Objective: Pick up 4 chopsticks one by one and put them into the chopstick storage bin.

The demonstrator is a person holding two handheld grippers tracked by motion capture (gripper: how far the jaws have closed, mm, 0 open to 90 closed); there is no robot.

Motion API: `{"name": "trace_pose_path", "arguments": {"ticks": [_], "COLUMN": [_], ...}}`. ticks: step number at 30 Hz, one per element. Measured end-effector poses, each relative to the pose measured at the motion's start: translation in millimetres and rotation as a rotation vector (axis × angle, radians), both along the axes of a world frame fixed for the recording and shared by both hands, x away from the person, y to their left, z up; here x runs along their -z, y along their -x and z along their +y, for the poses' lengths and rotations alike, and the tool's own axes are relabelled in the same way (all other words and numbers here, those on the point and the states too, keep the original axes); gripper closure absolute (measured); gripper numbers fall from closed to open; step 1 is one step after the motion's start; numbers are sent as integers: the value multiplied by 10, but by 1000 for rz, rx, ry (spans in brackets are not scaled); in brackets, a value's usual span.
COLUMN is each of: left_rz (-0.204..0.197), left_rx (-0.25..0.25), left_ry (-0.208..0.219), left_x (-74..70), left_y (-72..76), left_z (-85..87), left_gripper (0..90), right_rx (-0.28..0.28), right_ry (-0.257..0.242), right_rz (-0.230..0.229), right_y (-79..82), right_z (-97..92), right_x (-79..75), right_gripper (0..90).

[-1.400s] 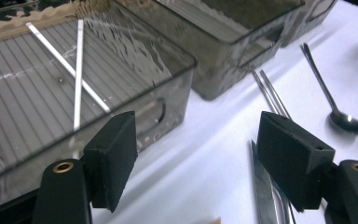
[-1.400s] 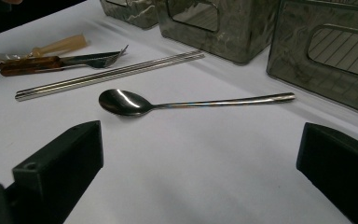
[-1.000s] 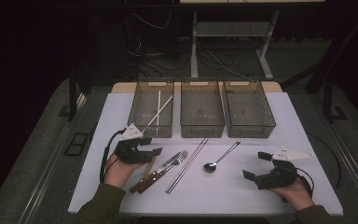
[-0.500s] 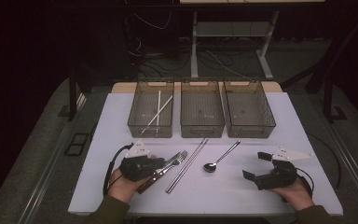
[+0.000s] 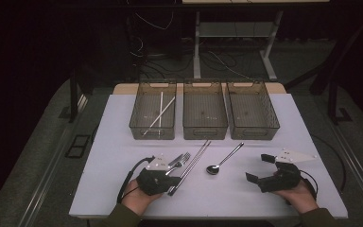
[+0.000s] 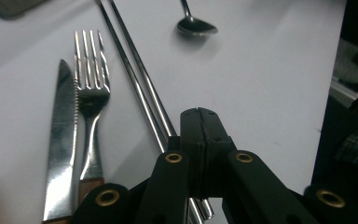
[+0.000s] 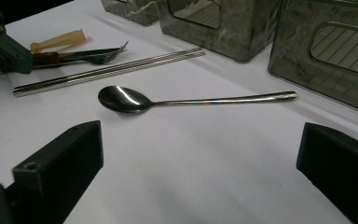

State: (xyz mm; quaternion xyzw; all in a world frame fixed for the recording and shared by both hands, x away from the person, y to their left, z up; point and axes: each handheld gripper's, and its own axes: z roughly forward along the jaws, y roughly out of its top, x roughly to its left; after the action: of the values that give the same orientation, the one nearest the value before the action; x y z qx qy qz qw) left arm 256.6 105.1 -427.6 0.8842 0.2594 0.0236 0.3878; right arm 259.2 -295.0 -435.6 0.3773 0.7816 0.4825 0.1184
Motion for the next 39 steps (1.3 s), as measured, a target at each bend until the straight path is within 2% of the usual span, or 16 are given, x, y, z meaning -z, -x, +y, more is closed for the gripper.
{"name": "trace_pose_path", "arguments": {"ticks": [5,6,13,17,22,29,39], "left_rz": [13,13,23,35,55,63,92], "left_rx": [13,26,45,40,31,38,10], "left_ry": [-18,-38,-82,-99,-99,-113,-111], "left_x": [43,46,88,109,121,111,105], "left_y": [8,1,11,11,18,-5,-28], "left_z": [-68,-70,-120,-131,-137,-98,-20], "left_gripper": [892,892,892,892,892,892,893], "right_rx": [0,1,1,1,1,2,2], "right_ry": [0,1,1,1,0,0,-1], "right_rz": [1,3,0,2,0,0,0], "right_y": [-4,-5,-3,-3,-3,-2,-2], "right_z": [-1,1,0,1,-1,-2,-5], "right_x": [2,3,1,2,2,1,1], "right_gripper": [7,7,7,8,8,8,7]}}
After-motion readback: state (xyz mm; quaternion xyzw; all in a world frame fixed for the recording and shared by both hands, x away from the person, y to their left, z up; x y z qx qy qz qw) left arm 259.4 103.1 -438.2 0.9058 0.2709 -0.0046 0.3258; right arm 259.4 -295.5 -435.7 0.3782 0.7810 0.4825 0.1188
